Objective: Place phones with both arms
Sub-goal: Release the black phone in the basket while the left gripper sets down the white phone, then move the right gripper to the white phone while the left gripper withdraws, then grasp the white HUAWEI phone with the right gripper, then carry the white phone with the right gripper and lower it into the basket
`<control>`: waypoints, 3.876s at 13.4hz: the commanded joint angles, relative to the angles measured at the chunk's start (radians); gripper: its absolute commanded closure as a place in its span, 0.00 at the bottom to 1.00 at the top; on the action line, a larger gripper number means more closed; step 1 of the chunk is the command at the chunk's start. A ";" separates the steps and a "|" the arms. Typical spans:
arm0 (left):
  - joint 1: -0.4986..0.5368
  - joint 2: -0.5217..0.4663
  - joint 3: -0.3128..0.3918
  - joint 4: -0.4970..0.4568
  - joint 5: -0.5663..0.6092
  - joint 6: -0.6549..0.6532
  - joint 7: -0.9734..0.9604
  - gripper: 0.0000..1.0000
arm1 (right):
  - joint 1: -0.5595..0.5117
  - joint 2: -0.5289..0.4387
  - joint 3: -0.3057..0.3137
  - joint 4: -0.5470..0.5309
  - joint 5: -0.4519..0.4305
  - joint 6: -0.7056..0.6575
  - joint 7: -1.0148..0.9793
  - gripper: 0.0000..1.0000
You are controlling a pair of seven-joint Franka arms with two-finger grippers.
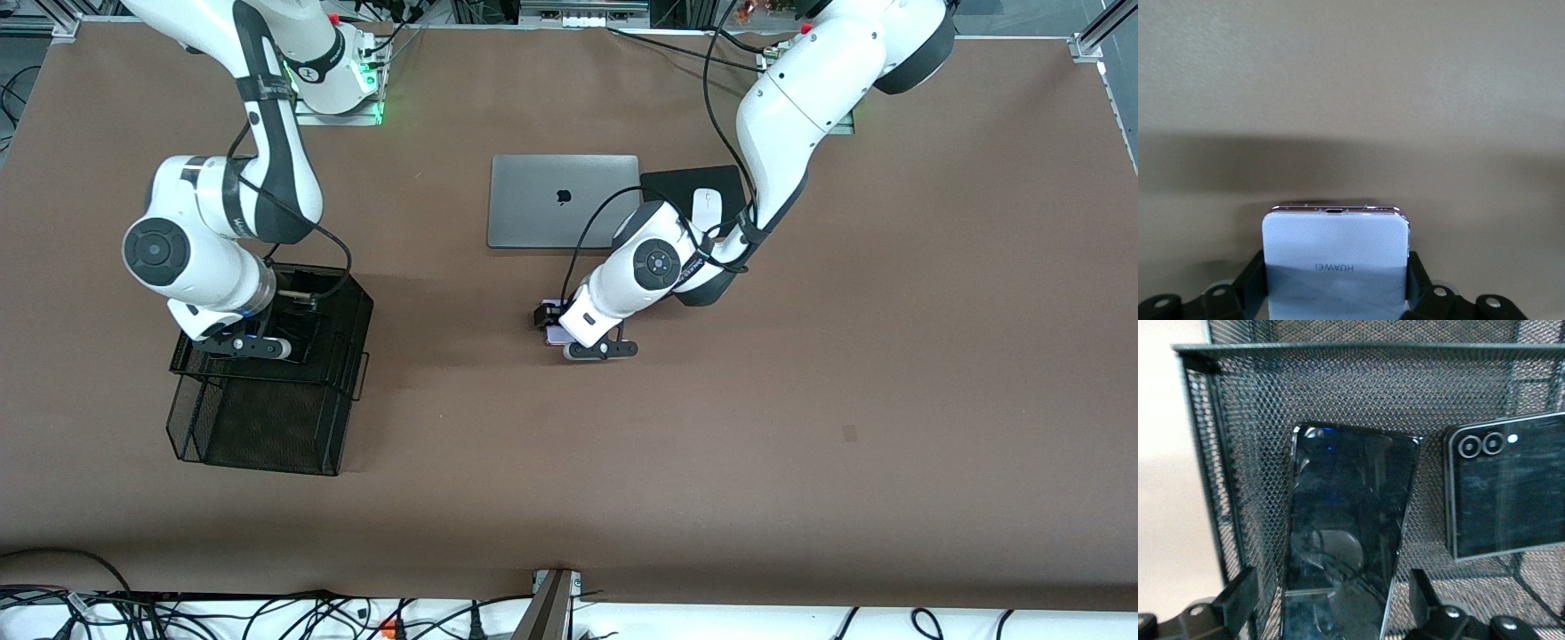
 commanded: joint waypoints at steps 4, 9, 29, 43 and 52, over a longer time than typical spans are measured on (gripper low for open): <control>0.045 -0.058 0.000 0.021 -0.014 -0.059 -0.001 0.00 | -0.016 -0.011 -0.033 0.288 0.008 -0.333 -0.026 0.00; 0.165 -0.202 0.006 0.024 0.142 -0.443 0.050 0.00 | 0.063 0.000 -0.010 0.340 0.014 -0.345 0.133 0.00; 0.233 -0.759 0.516 -0.007 0.099 -0.970 0.886 0.00 | 0.179 0.403 0.451 0.465 0.023 0.207 0.361 0.00; 0.263 -0.920 0.463 -0.137 0.115 -0.902 0.746 0.00 | 0.176 0.514 0.454 0.451 0.025 0.383 0.360 0.53; 0.264 -0.917 0.471 -0.134 0.104 -0.904 0.739 0.00 | 0.107 0.262 0.406 0.492 0.063 0.038 0.359 1.00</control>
